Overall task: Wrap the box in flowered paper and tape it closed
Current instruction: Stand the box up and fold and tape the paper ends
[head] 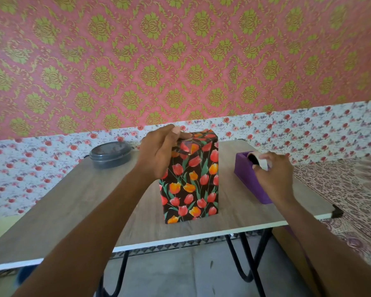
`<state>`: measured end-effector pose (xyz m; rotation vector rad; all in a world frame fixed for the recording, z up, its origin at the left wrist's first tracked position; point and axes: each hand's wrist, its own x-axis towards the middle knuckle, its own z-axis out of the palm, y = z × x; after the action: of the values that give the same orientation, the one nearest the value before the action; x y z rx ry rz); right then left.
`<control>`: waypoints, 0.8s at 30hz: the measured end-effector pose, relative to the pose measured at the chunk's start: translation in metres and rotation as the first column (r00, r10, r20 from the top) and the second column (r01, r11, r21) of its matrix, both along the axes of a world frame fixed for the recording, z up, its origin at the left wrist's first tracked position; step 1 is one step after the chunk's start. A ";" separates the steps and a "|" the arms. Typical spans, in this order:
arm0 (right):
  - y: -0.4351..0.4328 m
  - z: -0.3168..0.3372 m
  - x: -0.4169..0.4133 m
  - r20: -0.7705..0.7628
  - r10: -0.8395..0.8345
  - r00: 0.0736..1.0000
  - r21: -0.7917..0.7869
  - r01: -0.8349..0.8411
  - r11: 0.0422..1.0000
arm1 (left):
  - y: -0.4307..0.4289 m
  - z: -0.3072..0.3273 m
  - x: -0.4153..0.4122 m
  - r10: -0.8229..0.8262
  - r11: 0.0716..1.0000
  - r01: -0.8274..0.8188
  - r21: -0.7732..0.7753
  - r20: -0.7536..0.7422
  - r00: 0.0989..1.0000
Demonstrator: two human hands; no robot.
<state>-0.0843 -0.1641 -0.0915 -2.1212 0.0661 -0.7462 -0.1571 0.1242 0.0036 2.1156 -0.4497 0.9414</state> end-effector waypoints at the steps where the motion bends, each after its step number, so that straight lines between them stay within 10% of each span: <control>1: -0.007 -0.006 0.004 -0.148 -0.079 0.986 -0.020 0.076 0.997 | -0.001 -0.001 0.002 0.001 1.000 -0.001 -0.015 0.004 1.000; 4: -0.022 -0.020 0.017 -0.391 -0.102 0.915 -0.004 0.109 0.994 | 0.000 -0.003 0.006 0.013 1.000 -0.012 -0.027 0.024 1.000; 16: -0.036 -0.012 0.039 -0.284 0.150 0.947 0.572 0.042 0.819 | 0.000 -0.005 0.007 0.011 0.998 -0.010 -0.057 0.019 1.000; 24: -0.038 -0.067 0.069 -0.188 -0.029 0.982 0.528 0.126 0.840 | -0.002 -0.004 0.003 -0.010 0.998 0.011 -0.067 0.012 1.000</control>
<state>-0.0157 -0.2017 -0.1586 -1.6373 0.4133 -0.5082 -0.1543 0.1224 -0.0003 2.0465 -0.4291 0.9510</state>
